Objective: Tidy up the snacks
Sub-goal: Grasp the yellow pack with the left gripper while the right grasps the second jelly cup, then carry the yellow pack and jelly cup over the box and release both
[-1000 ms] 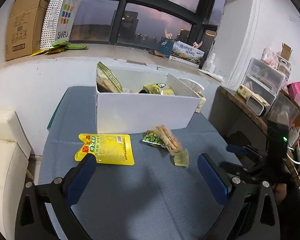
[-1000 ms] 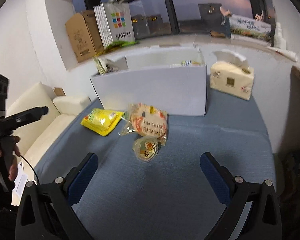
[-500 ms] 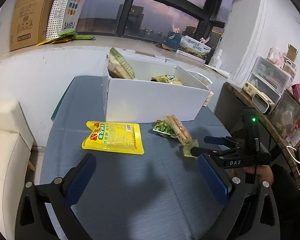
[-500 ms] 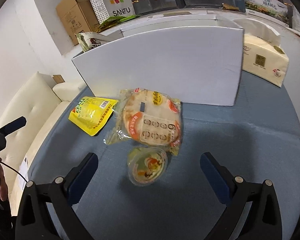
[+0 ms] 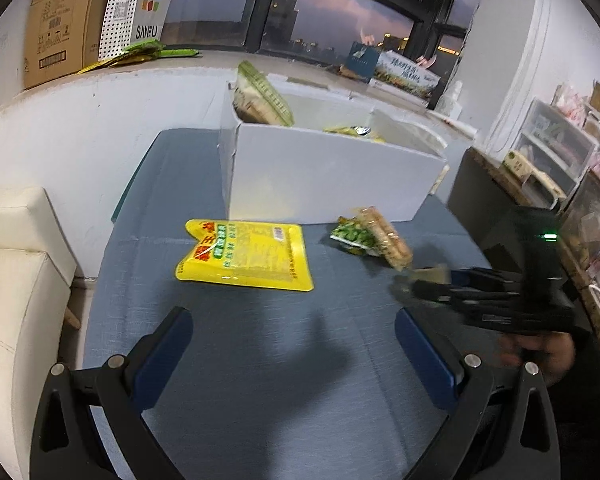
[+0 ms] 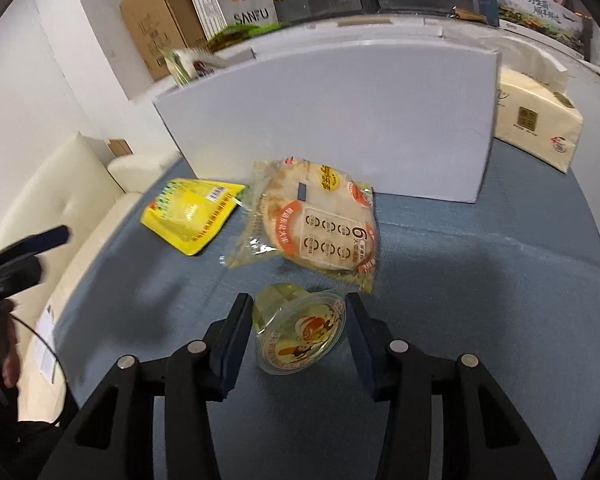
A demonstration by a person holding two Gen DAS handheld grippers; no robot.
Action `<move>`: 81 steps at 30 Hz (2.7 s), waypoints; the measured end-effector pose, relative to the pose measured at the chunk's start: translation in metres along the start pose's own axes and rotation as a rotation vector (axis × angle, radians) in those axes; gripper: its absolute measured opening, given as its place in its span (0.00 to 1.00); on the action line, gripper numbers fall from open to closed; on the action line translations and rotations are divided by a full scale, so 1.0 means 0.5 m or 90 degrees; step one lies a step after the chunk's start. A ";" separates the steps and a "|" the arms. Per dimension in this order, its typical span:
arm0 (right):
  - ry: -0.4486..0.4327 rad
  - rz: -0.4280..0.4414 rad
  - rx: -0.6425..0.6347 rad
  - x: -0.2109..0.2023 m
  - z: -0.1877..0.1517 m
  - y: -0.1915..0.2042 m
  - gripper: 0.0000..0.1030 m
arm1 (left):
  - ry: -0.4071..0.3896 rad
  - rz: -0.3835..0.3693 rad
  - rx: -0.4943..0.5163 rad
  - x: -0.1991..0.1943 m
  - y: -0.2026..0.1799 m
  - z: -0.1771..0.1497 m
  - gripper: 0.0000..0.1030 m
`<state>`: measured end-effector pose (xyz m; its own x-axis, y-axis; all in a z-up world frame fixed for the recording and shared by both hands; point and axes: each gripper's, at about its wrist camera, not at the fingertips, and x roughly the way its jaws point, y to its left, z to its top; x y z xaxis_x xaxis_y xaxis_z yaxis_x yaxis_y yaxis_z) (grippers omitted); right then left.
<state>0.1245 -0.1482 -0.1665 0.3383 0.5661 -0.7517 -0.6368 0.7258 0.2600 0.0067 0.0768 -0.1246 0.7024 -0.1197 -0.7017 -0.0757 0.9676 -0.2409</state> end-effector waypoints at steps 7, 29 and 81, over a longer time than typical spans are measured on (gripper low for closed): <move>-0.038 0.007 0.013 -0.090 -0.028 -0.003 0.49 | 0.055 0.059 0.036 0.104 0.028 0.050 1.00; -0.055 -0.001 0.008 -0.120 -0.051 0.016 0.49 | 0.111 0.017 0.011 0.207 0.086 0.075 0.40; -0.172 0.004 0.089 -0.085 0.388 -0.154 1.00 | -0.105 0.024 0.066 0.131 -0.034 0.456 1.00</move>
<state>0.2933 -0.1524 -0.0369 0.5186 0.6401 -0.5668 -0.5441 0.7585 0.3587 0.2152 0.1033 -0.0139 0.8078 -0.0535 -0.5871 -0.0362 0.9895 -0.1399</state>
